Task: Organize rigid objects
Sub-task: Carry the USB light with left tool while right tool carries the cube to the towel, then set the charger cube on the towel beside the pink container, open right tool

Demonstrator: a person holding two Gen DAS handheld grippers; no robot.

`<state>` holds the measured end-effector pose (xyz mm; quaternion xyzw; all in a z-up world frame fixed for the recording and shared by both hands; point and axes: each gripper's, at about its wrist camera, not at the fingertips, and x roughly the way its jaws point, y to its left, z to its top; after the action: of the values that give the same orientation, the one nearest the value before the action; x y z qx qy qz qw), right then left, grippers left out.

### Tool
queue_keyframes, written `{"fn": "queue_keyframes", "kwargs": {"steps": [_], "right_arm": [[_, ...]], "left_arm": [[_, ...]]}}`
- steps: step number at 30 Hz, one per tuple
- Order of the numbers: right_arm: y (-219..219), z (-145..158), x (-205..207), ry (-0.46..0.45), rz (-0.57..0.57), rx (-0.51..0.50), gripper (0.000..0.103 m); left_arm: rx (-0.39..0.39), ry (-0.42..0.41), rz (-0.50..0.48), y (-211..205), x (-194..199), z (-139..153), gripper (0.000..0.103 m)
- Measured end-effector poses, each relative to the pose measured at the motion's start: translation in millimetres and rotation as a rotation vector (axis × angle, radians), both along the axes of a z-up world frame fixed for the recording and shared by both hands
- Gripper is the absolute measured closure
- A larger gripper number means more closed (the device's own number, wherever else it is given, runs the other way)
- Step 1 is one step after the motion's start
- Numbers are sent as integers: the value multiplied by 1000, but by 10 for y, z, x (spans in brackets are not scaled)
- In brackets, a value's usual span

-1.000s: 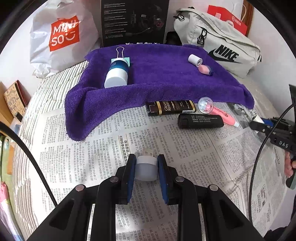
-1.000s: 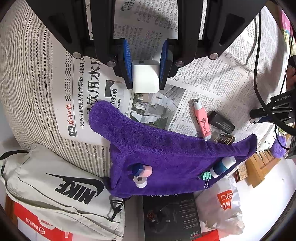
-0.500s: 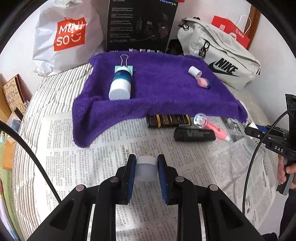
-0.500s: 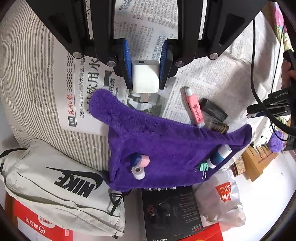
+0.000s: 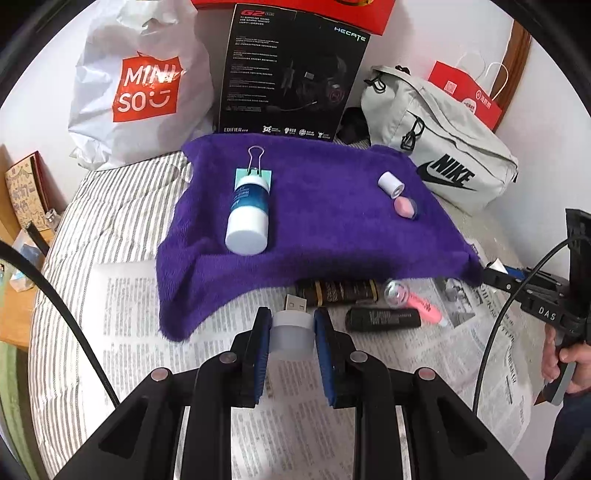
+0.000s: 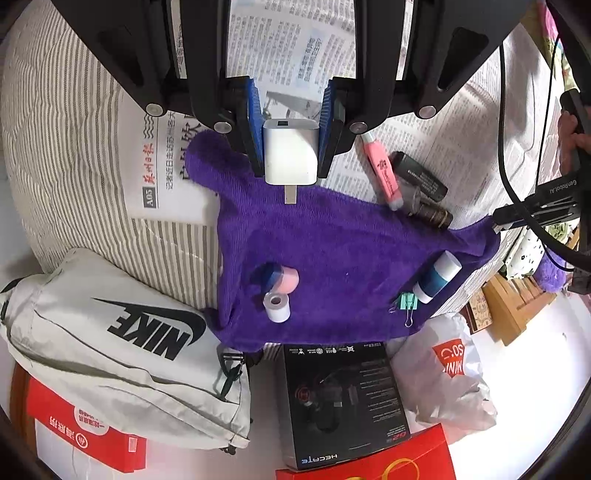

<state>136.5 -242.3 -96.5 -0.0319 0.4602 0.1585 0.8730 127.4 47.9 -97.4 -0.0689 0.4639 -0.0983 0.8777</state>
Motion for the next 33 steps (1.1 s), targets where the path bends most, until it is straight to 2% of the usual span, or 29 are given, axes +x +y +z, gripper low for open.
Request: {"fn": "queue_keyframes", "kwargs": {"steps": [15, 25, 33], "right_arm": [[162, 9, 432, -8, 3, -9, 77], [334, -306, 851, 36, 5, -54, 77], [408, -406, 1004, 42, 5, -68, 77]], "left_arm": [[-20, -19, -3, 36, 363, 59, 80], [-28, -7, -17, 46, 559, 15, 80], [-31, 9, -25, 62, 663, -58, 80]]}}
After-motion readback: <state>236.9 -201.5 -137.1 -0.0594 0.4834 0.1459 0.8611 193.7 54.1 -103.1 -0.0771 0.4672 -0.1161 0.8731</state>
